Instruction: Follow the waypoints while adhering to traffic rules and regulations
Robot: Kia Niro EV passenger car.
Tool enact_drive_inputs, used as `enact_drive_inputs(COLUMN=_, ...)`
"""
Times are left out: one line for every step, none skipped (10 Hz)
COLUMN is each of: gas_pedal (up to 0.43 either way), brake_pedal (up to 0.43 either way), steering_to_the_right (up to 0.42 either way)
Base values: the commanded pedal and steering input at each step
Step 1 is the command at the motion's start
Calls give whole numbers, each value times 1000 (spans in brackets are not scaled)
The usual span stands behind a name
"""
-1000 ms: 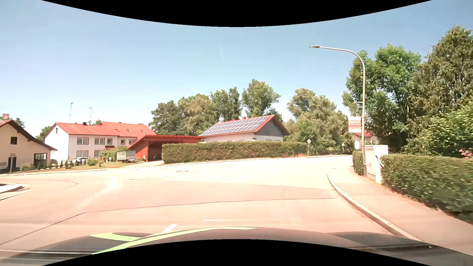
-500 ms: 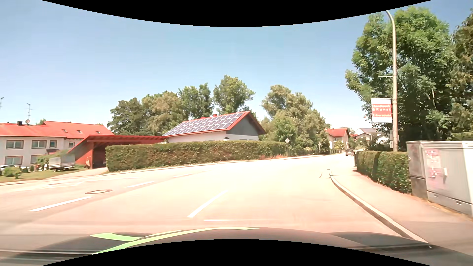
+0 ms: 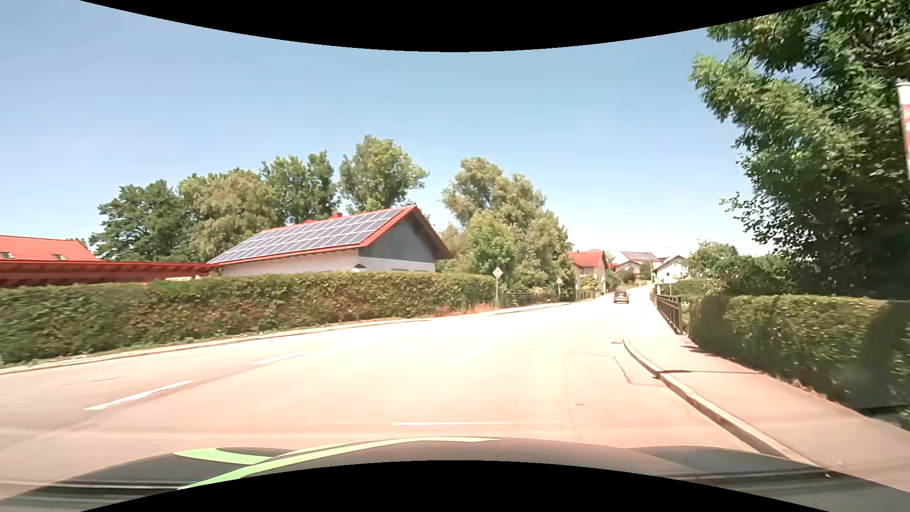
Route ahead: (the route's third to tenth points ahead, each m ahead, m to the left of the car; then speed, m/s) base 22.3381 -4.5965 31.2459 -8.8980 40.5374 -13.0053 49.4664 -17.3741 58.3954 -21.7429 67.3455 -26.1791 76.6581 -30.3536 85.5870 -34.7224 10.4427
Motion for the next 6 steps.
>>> enact_drive_inputs(gas_pedal=87, brake_pedal=0, steering_to_the_right=131)
enact_drive_inputs(gas_pedal=98, brake_pedal=0, steering_to_the_right=129)
enact_drive_inputs(gas_pedal=98, brake_pedal=0, steering_to_the_right=126)
enact_drive_inputs(gas_pedal=98, brake_pedal=0, steering_to_the_right=122)
enact_drive_inputs(gas_pedal=110, brake_pedal=0, steering_to_the_right=119)
enact_drive_inputs(gas_pedal=110, brake_pedal=0, steering_to_the_right=115)
